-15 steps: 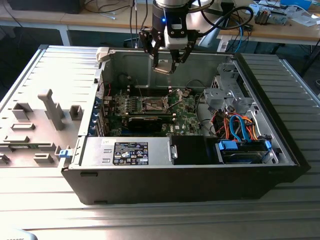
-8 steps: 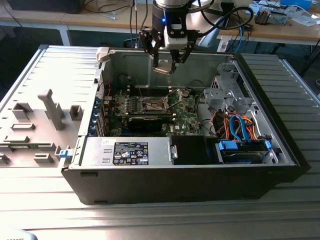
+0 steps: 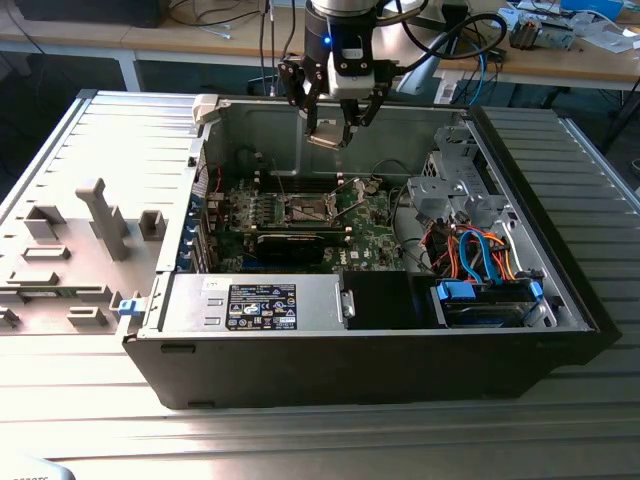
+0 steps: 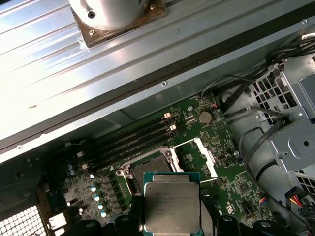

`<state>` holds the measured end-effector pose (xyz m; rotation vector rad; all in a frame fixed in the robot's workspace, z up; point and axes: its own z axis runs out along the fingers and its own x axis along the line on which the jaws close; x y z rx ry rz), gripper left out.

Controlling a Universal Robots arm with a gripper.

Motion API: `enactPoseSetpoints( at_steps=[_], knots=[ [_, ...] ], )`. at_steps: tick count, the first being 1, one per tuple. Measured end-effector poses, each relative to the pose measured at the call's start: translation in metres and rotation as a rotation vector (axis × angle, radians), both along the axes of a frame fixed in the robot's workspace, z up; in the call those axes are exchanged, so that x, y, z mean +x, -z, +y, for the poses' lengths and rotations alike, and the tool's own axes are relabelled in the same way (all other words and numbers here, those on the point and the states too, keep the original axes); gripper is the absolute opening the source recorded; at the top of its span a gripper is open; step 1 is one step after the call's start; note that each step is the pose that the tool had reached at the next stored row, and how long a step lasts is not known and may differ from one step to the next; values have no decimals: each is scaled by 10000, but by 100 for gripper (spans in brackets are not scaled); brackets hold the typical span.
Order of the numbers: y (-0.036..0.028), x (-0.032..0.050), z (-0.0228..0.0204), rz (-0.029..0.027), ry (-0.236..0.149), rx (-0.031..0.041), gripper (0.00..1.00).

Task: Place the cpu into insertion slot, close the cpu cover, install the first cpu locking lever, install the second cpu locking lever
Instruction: 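Place the cpu into insertion slot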

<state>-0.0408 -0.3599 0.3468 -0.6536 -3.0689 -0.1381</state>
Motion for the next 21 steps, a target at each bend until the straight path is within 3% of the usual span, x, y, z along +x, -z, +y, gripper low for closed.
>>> enactPoseSetpoints(
  at_steps=[21],
  knots=[
    [5,0,0,-1,142,1,54]
  ],
)
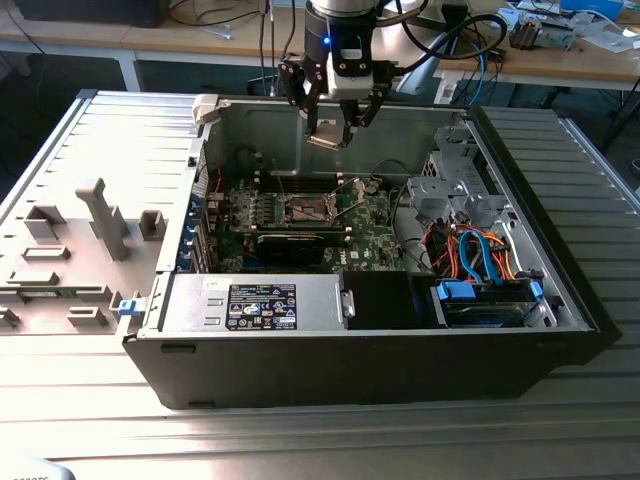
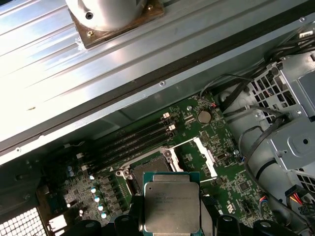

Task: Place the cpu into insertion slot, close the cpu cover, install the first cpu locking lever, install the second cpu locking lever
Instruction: 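Place the cpu into insertion slot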

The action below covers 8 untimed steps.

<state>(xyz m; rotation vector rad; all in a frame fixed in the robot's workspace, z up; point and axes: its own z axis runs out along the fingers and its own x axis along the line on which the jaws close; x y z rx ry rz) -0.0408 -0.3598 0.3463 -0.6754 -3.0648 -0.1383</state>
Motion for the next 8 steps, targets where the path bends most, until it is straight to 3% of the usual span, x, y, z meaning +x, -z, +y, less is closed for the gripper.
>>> enactPoseSetpoints(
  at_steps=[8],
  knots=[
    [2,0,0,1,58,0,54]
  ],
)
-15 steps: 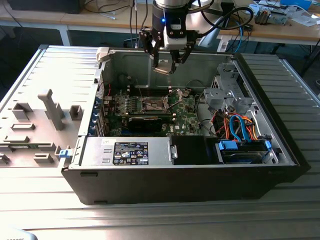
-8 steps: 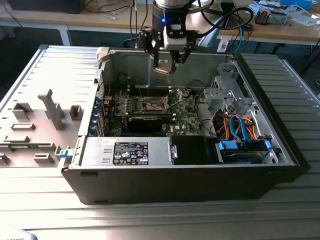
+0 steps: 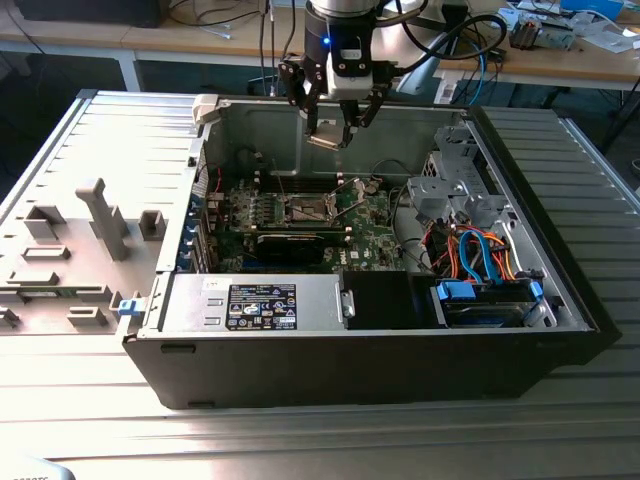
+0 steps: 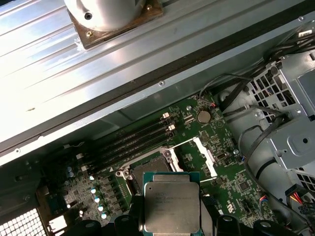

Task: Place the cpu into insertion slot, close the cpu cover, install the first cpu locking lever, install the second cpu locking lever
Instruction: 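Place the cpu into insertion slot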

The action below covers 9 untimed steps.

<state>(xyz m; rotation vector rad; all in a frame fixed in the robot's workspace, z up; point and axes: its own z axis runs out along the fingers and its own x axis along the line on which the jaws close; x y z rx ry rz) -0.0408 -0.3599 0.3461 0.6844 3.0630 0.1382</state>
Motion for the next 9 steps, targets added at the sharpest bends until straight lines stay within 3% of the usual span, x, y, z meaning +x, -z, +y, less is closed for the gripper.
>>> enactPoseSetpoints(
  at_steps=[9],
  knots=[
    [6,0,0,0,65,0,54]
  ],
)
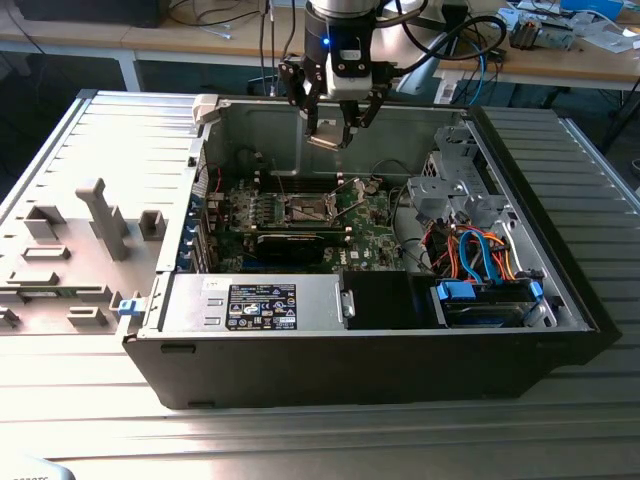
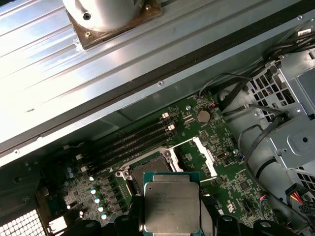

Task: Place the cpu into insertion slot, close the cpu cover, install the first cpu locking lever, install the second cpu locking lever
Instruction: 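Place the cpu into insertion slot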

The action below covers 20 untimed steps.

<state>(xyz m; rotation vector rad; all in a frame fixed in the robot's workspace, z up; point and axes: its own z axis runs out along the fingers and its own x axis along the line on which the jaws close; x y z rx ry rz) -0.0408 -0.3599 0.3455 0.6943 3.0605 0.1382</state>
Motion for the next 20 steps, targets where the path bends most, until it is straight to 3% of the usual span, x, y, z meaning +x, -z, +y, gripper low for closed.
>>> enactPoseSetpoints(
  at_steps=[8,15,20],
  knots=[
    [3,0,0,-1,14,-5,54],
    [5,0,0,-1,70,-129,54],
    [5,0,0,0,71,-133,54]
  ],
)
